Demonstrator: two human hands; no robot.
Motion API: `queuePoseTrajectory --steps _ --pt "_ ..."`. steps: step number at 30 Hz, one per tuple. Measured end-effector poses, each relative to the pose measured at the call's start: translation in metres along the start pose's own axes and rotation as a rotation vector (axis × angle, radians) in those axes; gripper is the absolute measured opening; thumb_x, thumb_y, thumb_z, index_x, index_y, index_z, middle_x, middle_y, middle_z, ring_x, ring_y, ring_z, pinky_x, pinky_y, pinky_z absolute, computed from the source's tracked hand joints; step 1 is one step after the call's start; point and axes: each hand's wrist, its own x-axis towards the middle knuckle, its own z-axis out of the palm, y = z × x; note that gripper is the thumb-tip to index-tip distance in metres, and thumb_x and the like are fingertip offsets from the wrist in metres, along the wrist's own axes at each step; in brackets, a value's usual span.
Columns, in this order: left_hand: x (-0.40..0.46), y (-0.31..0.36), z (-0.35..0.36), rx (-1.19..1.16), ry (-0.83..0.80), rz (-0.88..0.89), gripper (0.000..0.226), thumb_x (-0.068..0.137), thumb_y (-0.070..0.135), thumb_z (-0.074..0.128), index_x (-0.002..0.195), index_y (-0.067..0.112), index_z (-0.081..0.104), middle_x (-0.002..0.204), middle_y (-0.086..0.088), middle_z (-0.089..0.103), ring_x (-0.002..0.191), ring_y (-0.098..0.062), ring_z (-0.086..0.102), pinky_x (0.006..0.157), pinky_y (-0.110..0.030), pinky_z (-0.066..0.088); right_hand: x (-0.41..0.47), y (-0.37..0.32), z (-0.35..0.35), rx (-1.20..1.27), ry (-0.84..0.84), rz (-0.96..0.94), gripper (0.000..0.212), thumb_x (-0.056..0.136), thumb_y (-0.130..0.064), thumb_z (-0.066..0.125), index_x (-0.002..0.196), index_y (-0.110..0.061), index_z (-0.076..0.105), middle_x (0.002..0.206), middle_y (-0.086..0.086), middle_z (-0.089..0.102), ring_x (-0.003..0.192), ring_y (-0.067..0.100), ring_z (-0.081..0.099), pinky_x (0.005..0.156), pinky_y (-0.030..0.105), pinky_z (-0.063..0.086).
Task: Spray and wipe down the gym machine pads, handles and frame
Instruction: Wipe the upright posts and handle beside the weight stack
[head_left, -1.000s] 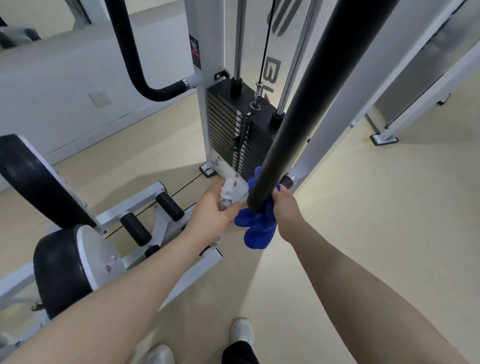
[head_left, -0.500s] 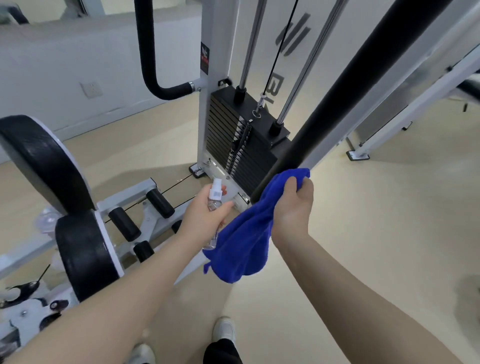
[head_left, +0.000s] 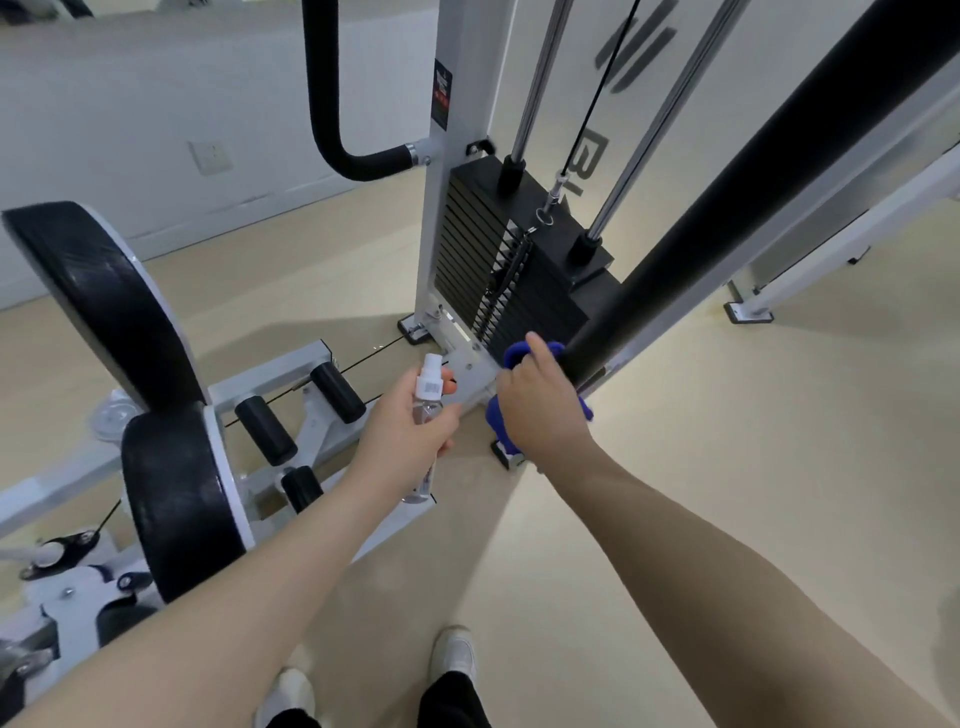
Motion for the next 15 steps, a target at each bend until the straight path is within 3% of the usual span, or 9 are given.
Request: queuePoseTrajectory --steps 2,4,9,12,15 --pt "0.0 0.002 0.001 0.019 0.0 0.002 0.021 0.09 0.012 0.056 0.104 0.026 0.055 0.1 0.004 0.061 0.063 -0.012 0.053 0.061 -0.021 0.05 0.008 -0.006 0.0 0.029 -0.022 -0.15 0.024 0.077 -0.026 0.063 0.096 -0.013 0.056 0.082 0.005 0.058 0.096 0.029 0.059 0.109 0.053 0.02" --pt "0.0 0.008 0.0 0.03 -0.008 0.01 0.02 0.09 0.012 0.056 0.104 0.026 0.055 0.092 0.005 0.061 0.063 -0.012 0.052 0.06 -0.021 0.049 0.015 0.005 -0.005 0.032 0.026 -0.185 0.021 0.08 -0.026 0.06 0.098 -0.015 0.057 0.088 0.004 0.058 0.096 0.027 0.06 0.11 0.051 0.019" --pt "0.005 0.028 0.001 0.019 0.029 0.018 0.02 0.089 0.012 0.058 0.101 0.028 0.057 0.099 0.006 0.063 0.064 -0.012 0.054 0.069 -0.033 0.054 -0.011 0.059 -0.031 -0.014 0.184 -0.038 0.013 0.084 -0.019 0.055 0.094 -0.011 0.052 0.074 0.007 0.045 0.087 0.024 0.06 0.113 0.049 0.016" --pt "0.007 0.045 0.007 0.021 0.025 0.041 0.021 0.09 0.012 0.056 0.106 0.026 0.055 0.102 0.007 0.061 0.063 -0.011 0.054 0.057 -0.021 0.05 -0.024 0.072 -0.035 -0.001 0.182 -0.015 0.011 0.09 -0.02 0.051 0.097 -0.012 0.049 0.065 0.007 0.033 0.085 0.022 0.058 0.113 0.048 0.016" --pt "0.008 0.058 0.007 0.044 0.018 0.075 0.02 0.091 0.015 0.056 0.107 0.027 0.055 0.103 0.007 0.061 0.063 -0.01 0.055 0.053 -0.015 0.047 -0.02 0.054 -0.027 0.103 0.108 -0.035 0.023 0.085 -0.021 0.058 0.105 -0.011 0.05 0.082 0.005 0.051 0.091 0.026 0.061 0.106 0.044 0.03"
